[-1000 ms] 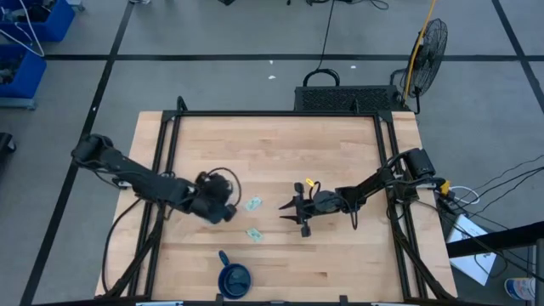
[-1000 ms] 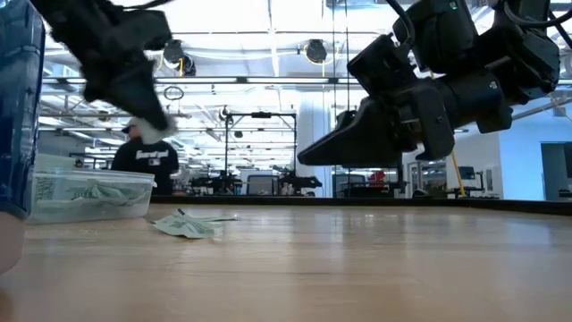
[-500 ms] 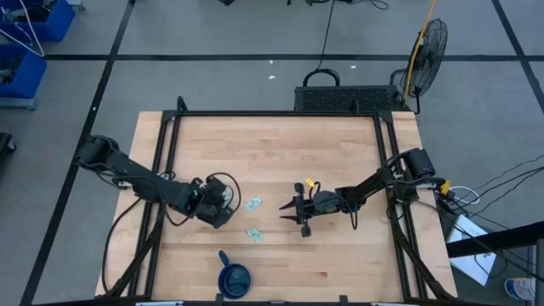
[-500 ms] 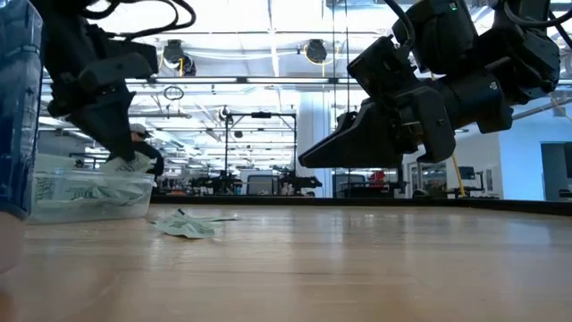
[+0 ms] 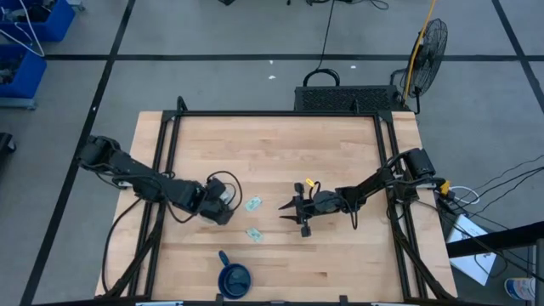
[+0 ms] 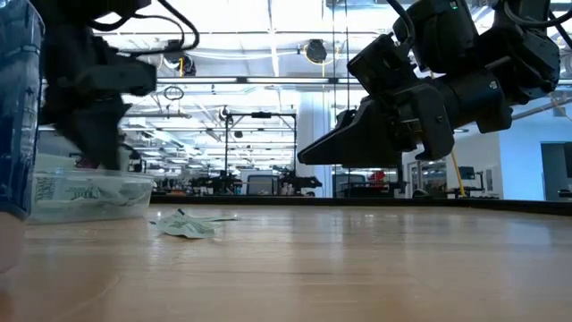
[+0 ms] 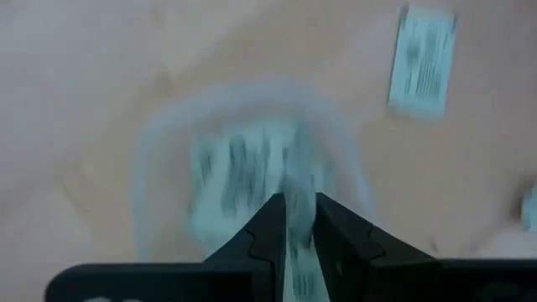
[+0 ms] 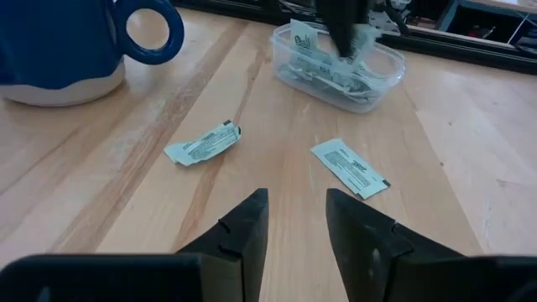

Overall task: Pick and place Stevia / Truvia into bins
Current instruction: Put the stevia packet into the transparent container

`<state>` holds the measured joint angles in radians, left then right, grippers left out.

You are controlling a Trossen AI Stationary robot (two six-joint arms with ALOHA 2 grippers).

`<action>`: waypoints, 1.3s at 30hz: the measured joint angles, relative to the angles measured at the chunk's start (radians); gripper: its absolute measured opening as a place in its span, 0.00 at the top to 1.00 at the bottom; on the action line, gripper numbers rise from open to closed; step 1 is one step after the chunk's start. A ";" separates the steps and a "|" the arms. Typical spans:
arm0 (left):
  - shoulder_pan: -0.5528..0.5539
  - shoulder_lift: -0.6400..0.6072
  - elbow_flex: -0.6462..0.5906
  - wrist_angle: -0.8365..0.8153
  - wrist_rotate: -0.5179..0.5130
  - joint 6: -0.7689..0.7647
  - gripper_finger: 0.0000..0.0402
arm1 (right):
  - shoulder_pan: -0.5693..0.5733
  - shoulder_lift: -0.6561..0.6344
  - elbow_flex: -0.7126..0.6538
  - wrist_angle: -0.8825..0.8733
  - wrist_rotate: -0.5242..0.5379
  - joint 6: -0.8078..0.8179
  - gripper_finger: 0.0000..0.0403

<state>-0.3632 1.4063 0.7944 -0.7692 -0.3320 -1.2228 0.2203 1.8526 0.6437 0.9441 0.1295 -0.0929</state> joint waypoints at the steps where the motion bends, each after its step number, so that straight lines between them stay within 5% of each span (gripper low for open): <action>1: 0.002 0.000 0.000 -0.011 0.046 -0.017 0.83 | 0.000 0.000 0.000 0.001 0.000 0.000 0.72; 8: 0.004 0.000 0.012 -0.046 0.233 -0.103 0.83 | 0.000 0.000 0.000 -0.001 -0.013 -0.001 0.72; 17: 0.017 0.000 0.117 -0.040 0.069 0.096 0.83 | -0.006 0.000 0.002 0.023 -0.137 -0.025 0.69; 29: 0.020 0.000 0.127 0.169 -0.109 0.348 0.83 | -0.018 0.000 0.140 -0.094 -0.185 -0.106 0.48; 39: 0.038 0.000 0.127 0.200 -0.068 0.470 0.83 | -0.015 0.000 0.186 -0.188 -0.186 -0.031 0.45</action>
<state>-0.3252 1.4063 0.9211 -0.5695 -0.3999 -0.7528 0.2050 1.8530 0.8299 0.7561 -0.0566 -0.1240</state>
